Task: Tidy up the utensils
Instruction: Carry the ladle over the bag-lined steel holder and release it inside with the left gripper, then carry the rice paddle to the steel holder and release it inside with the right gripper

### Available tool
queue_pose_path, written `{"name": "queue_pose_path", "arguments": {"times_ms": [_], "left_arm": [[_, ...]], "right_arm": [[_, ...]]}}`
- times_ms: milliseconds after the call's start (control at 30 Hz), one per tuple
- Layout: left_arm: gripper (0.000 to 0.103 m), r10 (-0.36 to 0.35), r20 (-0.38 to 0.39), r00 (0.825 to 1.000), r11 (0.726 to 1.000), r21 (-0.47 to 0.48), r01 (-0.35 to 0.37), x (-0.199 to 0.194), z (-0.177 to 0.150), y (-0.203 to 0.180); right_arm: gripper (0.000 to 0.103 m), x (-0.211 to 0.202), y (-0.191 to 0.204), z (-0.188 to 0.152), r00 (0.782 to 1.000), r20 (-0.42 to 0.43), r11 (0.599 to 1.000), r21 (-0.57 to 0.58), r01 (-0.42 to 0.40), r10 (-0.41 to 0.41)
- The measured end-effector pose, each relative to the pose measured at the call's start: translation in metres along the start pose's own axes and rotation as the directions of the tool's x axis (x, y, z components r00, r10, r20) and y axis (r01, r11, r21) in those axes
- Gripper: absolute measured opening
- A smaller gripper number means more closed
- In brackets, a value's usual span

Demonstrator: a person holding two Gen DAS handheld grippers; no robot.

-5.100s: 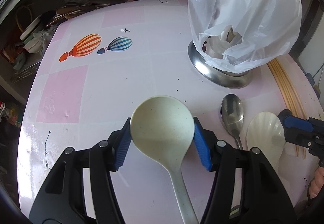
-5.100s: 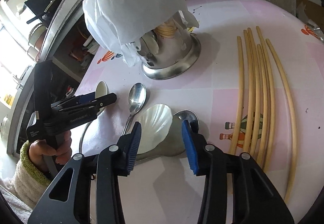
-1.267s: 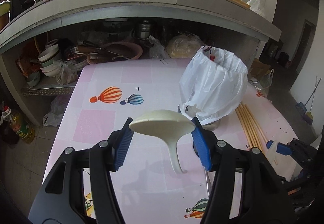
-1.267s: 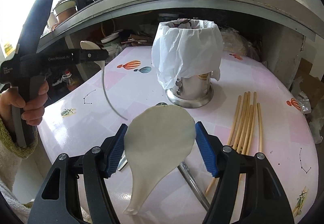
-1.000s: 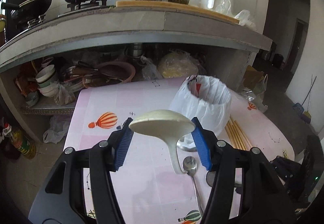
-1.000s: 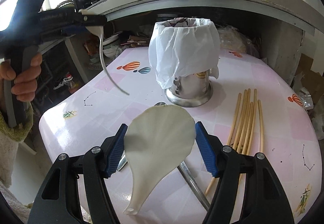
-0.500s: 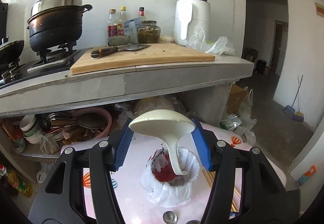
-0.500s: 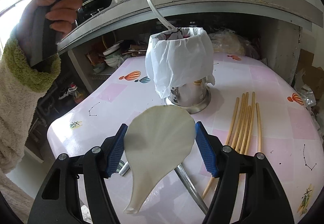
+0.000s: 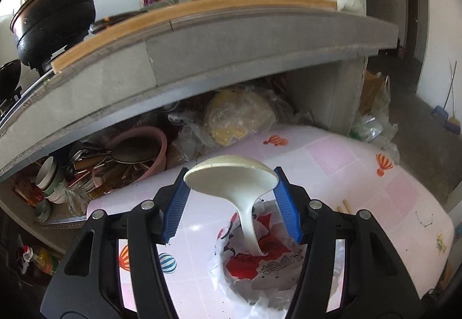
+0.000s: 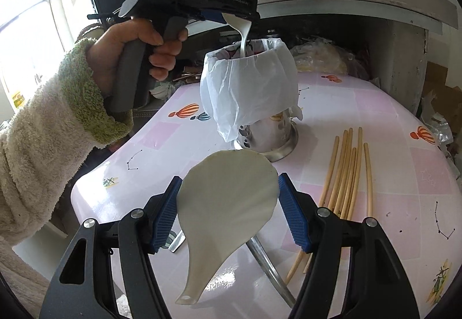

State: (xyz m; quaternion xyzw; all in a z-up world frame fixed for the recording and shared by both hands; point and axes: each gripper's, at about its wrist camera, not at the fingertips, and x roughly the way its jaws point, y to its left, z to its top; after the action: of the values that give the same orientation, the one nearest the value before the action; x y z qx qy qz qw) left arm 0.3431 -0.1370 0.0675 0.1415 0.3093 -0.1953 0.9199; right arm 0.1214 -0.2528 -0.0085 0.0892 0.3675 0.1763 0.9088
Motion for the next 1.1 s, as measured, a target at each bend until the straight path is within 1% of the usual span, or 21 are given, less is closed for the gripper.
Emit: {"name": "queue_pose_path", "arguments": {"times_ms": [167, 400, 467, 500, 667, 767, 867, 967, 1100], "left_arm": [[0.056, 0.016, -0.016, 1.0, 0.999, 0.028, -0.016, 0.014, -0.005, -0.009], [0.056, 0.015, -0.014, 1.0, 0.999, 0.035, -0.014, 0.015, -0.008, -0.013], [0.059, 0.016, -0.016, 1.0, 0.999, 0.038, -0.016, 0.014, -0.008, -0.014], [0.062, 0.018, -0.015, 1.0, 0.999, 0.039, -0.018, 0.013, -0.008, -0.014], [0.064, 0.02, -0.011, 1.0, 0.999, 0.041, -0.019, 0.01, -0.008, -0.014], [0.068, 0.027, -0.002, 1.0, 0.999, 0.04, -0.026, 0.007, -0.007, -0.013], [0.075, 0.025, 0.025, 0.999, 0.999, 0.022, -0.025, -0.001, -0.005, -0.009], [0.077, 0.024, 0.048, 0.999, 1.0, -0.005, -0.024, -0.012, -0.003, -0.002], [0.082, 0.026, 0.089, 0.996, 0.999, -0.048, -0.021, -0.036, -0.003, 0.012]], "right_arm": [[0.065, 0.0, -0.003, 0.001, 1.0, -0.001, 1.0, 0.005, 0.002, -0.002], [0.065, -0.002, -0.004, 0.001, 1.0, 0.0, 1.0, 0.01, 0.002, -0.002], [0.065, -0.002, -0.004, 0.001, 1.0, 0.002, 1.0, 0.01, 0.001, -0.001], [0.065, -0.002, -0.004, 0.001, 1.0, 0.002, 1.0, 0.01, 0.003, -0.003], [0.065, -0.001, -0.005, 0.001, 1.0, 0.002, 1.0, 0.013, 0.005, -0.005], [0.065, -0.003, -0.005, 0.001, 1.0, 0.005, 1.0, 0.012, 0.006, -0.006], [0.065, -0.004, -0.005, 0.001, 1.0, 0.009, 1.0, 0.013, 0.006, -0.006], [0.065, -0.007, -0.005, 0.003, 1.0, 0.017, 1.0, 0.015, 0.004, -0.005], [0.065, -0.016, -0.003, 0.009, 0.999, 0.038, 1.0, 0.005, 0.003, -0.003]]}}
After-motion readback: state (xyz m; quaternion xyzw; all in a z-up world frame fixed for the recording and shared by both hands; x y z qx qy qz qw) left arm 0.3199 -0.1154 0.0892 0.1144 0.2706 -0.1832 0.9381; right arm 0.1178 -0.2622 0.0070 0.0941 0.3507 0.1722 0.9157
